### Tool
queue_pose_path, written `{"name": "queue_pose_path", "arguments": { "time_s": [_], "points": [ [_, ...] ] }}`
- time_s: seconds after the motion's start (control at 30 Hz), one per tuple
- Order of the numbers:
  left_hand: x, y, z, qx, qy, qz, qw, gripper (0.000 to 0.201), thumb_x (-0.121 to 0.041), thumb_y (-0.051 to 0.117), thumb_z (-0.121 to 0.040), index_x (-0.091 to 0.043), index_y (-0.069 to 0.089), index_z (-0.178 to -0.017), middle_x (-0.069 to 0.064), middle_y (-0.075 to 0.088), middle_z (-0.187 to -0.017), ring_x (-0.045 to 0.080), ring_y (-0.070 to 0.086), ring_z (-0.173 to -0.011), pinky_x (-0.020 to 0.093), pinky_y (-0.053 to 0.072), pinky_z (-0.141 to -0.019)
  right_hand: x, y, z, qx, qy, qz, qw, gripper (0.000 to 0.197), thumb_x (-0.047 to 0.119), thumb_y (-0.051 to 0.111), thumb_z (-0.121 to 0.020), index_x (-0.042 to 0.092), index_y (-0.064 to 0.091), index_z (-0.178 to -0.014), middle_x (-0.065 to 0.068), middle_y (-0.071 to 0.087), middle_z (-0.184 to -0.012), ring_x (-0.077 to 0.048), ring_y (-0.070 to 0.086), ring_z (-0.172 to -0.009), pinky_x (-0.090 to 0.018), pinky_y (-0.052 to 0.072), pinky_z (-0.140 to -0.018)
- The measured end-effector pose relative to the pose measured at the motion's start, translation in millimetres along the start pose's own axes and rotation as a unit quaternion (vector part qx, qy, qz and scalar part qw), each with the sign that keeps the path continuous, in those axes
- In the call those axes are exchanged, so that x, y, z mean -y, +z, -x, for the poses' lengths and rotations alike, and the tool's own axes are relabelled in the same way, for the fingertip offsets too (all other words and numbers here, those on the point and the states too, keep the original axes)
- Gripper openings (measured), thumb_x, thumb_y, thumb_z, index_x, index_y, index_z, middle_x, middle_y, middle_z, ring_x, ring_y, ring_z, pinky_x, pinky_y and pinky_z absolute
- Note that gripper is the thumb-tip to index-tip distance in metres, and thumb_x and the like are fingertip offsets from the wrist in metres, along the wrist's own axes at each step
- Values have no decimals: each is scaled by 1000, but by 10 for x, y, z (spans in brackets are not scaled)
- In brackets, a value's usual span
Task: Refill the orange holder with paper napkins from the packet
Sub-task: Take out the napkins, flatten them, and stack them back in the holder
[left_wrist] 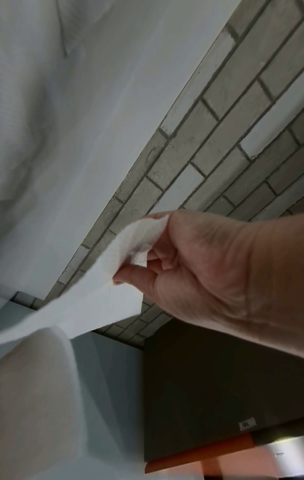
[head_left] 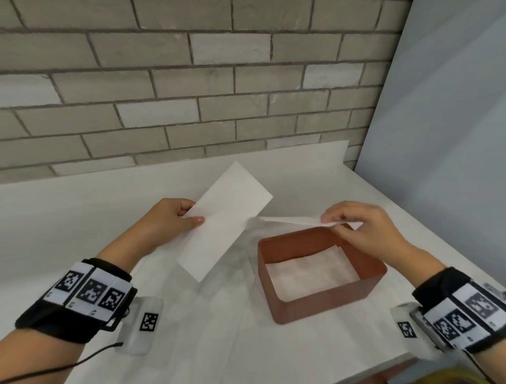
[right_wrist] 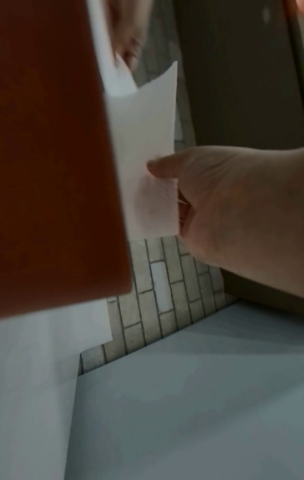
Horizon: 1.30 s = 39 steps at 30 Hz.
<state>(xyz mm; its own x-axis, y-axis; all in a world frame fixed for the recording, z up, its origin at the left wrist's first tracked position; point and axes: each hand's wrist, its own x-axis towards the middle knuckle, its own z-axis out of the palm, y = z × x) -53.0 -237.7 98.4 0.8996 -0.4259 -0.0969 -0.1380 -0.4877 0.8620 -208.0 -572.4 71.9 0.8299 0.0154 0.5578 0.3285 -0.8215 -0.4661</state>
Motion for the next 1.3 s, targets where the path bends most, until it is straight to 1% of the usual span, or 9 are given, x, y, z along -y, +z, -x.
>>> {"name": "queue_pose_path", "arguments": {
  "time_s": [0.07, 0.17, 0.27, 0.43, 0.73, 0.97, 1.1, 1.2, 1.3],
  "points": [
    [19, -1, 18, -2, -13, -1, 1000, 11, -14, 65, -87, -17, 70, -96, 0, 73, -91, 18, 70, -78, 24, 51, -64, -62, 104, 126, 129, -54, 76, 987, 13, 15, 67, -74, 21, 76, -82, 11, 72, -91, -2, 63, -88, -11, 45, -82],
    [41, 29, 43, -6, -27, -3, 1000, 10, -14, 65, -87, -17, 70, -96, 2, 73, -90, 21, 70, -78, 28, 53, -66, -114, 210, 144, 297, 4, 128, 946, 15, 18, 66, -75, 24, 74, -86, 14, 69, -94, -3, 60, -88, -5, 39, -79],
    [44, 63, 63, -10, -37, -4, 999, 9, -15, 65, -87, -19, 69, -94, 3, 73, -89, 21, 69, -77, 29, 54, -68, -153, 304, 111, 369, 44, 169, 913, 20, 16, 64, -77, 26, 73, -91, 13, 67, -96, -4, 60, -88, -17, 46, -80],
    [15, 109, 123, -11, -34, -13, 999, 10, -16, 65, -87, -20, 69, -95, 0, 72, -88, 20, 69, -77, 29, 55, -68, -164, 429, 86, 436, 68, 195, 876, 20, 17, 61, -76, 29, 72, -87, 12, 67, -93, -4, 55, -83, -21, 46, -77],
    [-106, 175, 155, -6, -5, -19, 1000, 10, -15, 64, -88, -22, 70, -93, -1, 72, -90, 17, 69, -80, 28, 54, -70, -155, 381, 97, 465, 103, 169, 863, 20, 24, 66, -72, 42, 61, -64, 13, 67, -86, -4, 59, -83, -27, 52, -73],
    [-323, 311, 140, 2, 39, -11, 999, 11, -14, 64, -88, -21, 70, -93, -4, 72, -91, 15, 68, -82, 25, 54, -71, -169, 366, 103, 468, 119, 130, 866, 8, 33, 72, -73, 39, 68, -76, 12, 66, -91, -4, 59, -85, -28, 52, -77],
    [-542, 470, 85, -19, 99, -34, 994, 13, -15, 64, -88, -17, 70, -100, -5, 70, -94, 11, 65, -82, 18, 50, -69, -156, 201, 91, 356, 172, 39, 918, 15, 45, 74, -72, 35, 73, -82, 17, 68, -87, -1, 61, -82, -19, 49, -73],
    [-690, 729, 56, -92, 199, -107, 970, 18, -15, 61, -89, -13, 70, -104, -4, 68, -95, 12, 61, -86, 13, 42, -66, -217, 56, 166, 38, 172, 14, 984, 5, 28, 71, -81, 32, 72, -78, 14, 66, -85, -6, 60, -81, -11, 43, -69],
    [-742, 1147, 125, -100, 340, -244, 903, 18, -2, 64, -79, -9, 71, -94, 8, 68, -88, 26, 64, -77, 26, 45, -65, -322, 0, 324, -174, 251, 29, 952, 11, 25, 62, -88, 26, 67, -98, 4, 59, -103, -12, 56, -87, -12, 40, -64]
  ]
}}
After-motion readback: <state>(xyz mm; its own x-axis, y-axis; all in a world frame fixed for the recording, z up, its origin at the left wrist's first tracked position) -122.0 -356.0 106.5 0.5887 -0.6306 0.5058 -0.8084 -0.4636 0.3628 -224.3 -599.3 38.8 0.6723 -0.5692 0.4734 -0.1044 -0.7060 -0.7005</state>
